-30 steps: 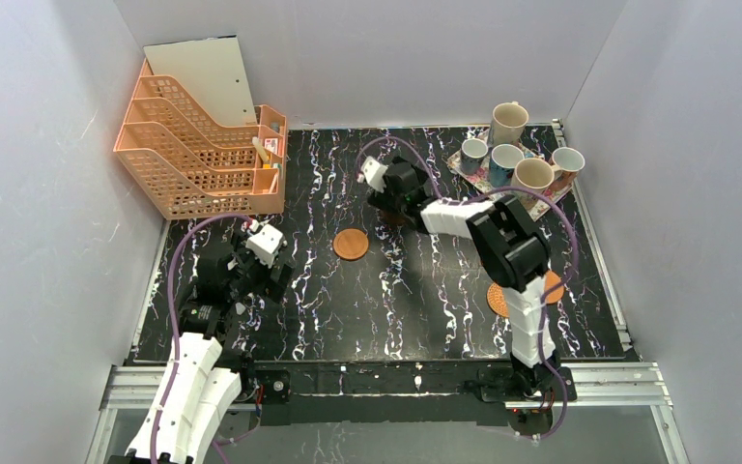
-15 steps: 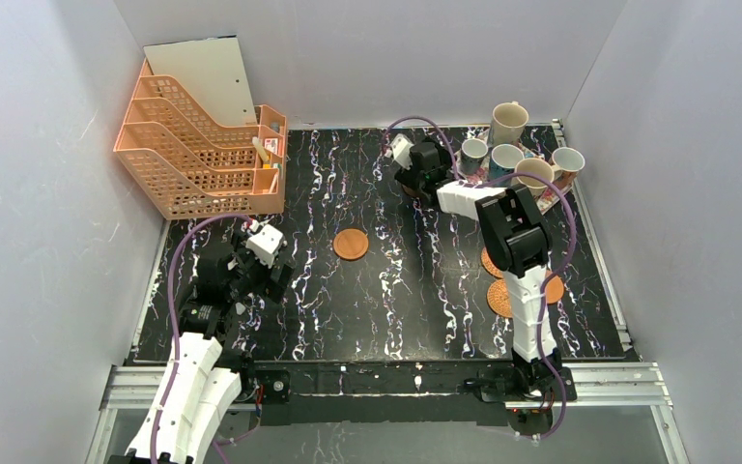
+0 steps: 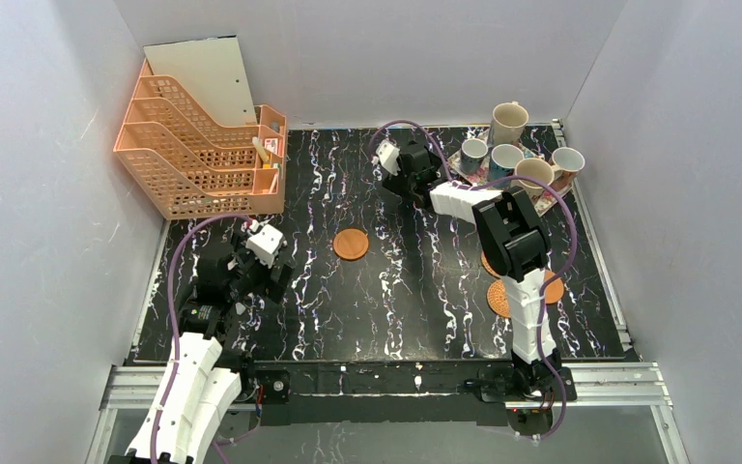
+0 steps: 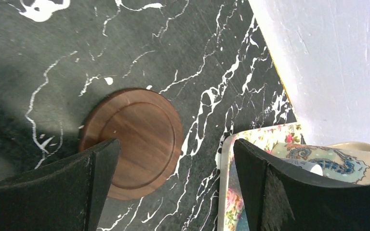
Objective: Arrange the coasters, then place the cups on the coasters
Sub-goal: Move the coaster to the center of the board.
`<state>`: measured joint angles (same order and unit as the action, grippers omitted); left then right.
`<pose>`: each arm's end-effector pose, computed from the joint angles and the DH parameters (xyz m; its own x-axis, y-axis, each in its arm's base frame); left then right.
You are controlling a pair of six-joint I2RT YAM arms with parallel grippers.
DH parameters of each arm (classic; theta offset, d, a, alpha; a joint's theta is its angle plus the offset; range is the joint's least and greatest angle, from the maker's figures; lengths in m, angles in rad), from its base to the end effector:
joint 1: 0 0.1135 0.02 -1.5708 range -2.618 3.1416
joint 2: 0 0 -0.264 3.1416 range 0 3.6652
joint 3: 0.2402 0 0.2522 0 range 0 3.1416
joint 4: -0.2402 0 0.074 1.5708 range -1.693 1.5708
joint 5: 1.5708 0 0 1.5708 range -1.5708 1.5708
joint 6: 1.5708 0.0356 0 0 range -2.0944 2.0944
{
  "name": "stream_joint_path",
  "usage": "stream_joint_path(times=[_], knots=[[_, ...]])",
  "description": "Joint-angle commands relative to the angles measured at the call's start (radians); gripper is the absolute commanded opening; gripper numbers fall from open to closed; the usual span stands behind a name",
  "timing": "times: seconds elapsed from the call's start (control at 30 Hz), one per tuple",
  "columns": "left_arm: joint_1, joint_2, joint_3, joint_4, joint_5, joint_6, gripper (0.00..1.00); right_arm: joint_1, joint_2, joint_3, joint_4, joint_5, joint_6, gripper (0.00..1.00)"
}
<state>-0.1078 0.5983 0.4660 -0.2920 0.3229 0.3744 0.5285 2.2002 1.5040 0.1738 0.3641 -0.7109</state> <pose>0.1487 -0.0275 0.2450 -0.2385 0.3747 -0.8960 0.5122 0.8323 0.2117 0.4337 0.2385 0.1623 -0.1930 -0.8187 -0.5408 -0.4362 0.5652 -0.7001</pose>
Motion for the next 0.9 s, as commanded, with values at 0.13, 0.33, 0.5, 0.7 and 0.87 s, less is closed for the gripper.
stream_joint_path(times=[0.13, 0.33, 0.5, 0.7, 0.87], knots=[[0.003, -0.008, -0.006, -0.008, 0.004, 0.008, 0.97, 0.043, 0.014, -0.001, -0.157, -0.130, 0.083, 0.98], [0.005, -0.011, -0.006, -0.009, 0.004, 0.008, 0.97, 0.051, -0.023, -0.035, -0.149, -0.159, 0.093, 0.98], [0.005, -0.009, -0.006, -0.009, 0.003, 0.007, 0.97, 0.051, -0.009, -0.025, -0.103, -0.160, 0.101, 0.98], [0.008, -0.015, -0.006, -0.006, 0.002, 0.007, 0.97, 0.061, 0.061, 0.043, -0.072, -0.077, 0.103, 0.98], [0.011, -0.018, -0.007, -0.005, 0.000, 0.007, 0.97, 0.066, 0.052, 0.034, -0.057, -0.096, 0.122, 0.98]])
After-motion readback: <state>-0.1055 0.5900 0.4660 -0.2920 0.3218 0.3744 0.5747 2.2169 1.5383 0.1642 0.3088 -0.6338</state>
